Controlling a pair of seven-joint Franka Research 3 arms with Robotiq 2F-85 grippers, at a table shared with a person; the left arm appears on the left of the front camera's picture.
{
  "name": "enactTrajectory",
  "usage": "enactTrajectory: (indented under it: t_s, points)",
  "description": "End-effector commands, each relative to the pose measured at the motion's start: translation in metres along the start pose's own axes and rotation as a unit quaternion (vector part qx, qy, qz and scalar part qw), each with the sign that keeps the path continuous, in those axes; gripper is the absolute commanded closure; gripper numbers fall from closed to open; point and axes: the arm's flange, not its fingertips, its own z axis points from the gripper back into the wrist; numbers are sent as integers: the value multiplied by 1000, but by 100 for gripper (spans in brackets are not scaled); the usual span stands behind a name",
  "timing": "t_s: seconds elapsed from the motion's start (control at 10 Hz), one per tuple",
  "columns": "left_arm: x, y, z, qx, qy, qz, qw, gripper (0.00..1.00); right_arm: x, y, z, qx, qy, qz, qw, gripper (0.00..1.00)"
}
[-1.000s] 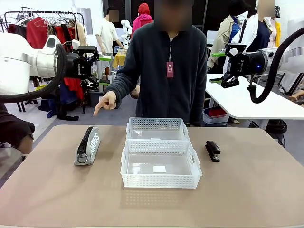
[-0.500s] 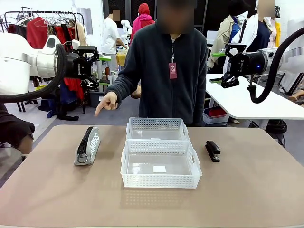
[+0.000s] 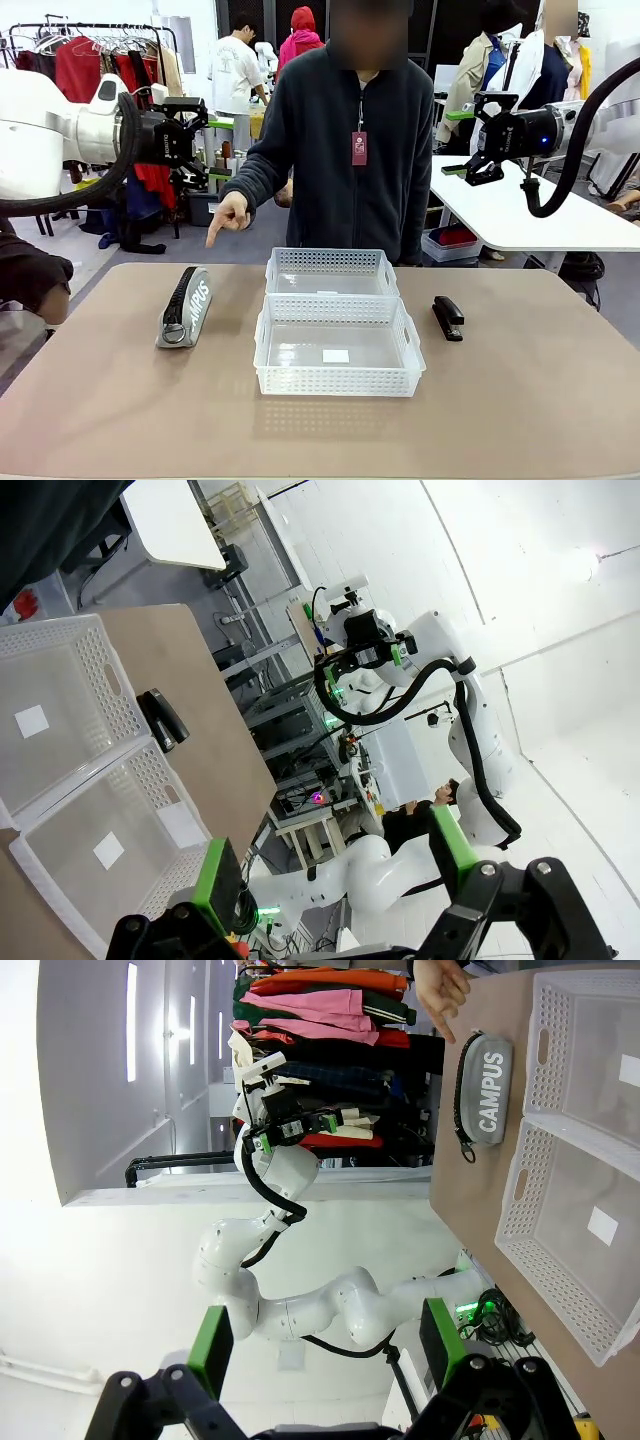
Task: Distribute items into two baskets.
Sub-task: Pick up the Pencil pouch that the person points to.
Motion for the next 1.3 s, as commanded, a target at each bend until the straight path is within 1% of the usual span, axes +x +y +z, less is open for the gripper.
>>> enactTrajectory:
  t_s: [0.0, 0.4, 0.5, 0.6, 0.7, 0.8, 0.9, 1.0, 1.1, 1.2]
  points:
    - [1, 0, 1, 2, -3, 3, 1000, 0, 0, 1, 0, 0, 0, -4, 1000, 0]
    - [0, 0, 0, 0, 0, 0, 1000, 0, 0, 1, 0, 0, 0, -4, 1000, 0]
    - [1, -12, -7, 68, 37, -5, 997, 0, 0, 1, 0, 0, 0, -4, 1000, 0]
    - [12, -21, -4, 110, 78, -18, 991, 0, 0, 1, 0, 0, 0, -4, 1000, 0]
    - [14, -25, -7, 176, 110, -44, 977, 0, 0, 1, 0, 0, 0, -4, 1000, 0]
    - [18, -28, -11, 244, 146, -62, 957, 0, 0, 1, 0, 0, 0, -4, 1000, 0]
    - [19, -29, -14, 310, 171, -81, 932, 0, 0, 1, 0, 0, 0, -4, 1000, 0]
    - [15, -28, -21, 381, 178, -100, 902, 0, 0, 1, 0, 0, 0, -4, 1000, 0]
    - [14, -24, -20, 438, 194, -126, 869, 0, 0, 1, 0, 0, 0, -4, 1000, 0]
    - [11, -15, -21, 469, 205, -137, 848, 0, 0, 1, 0, 0, 0, -4, 1000, 0]
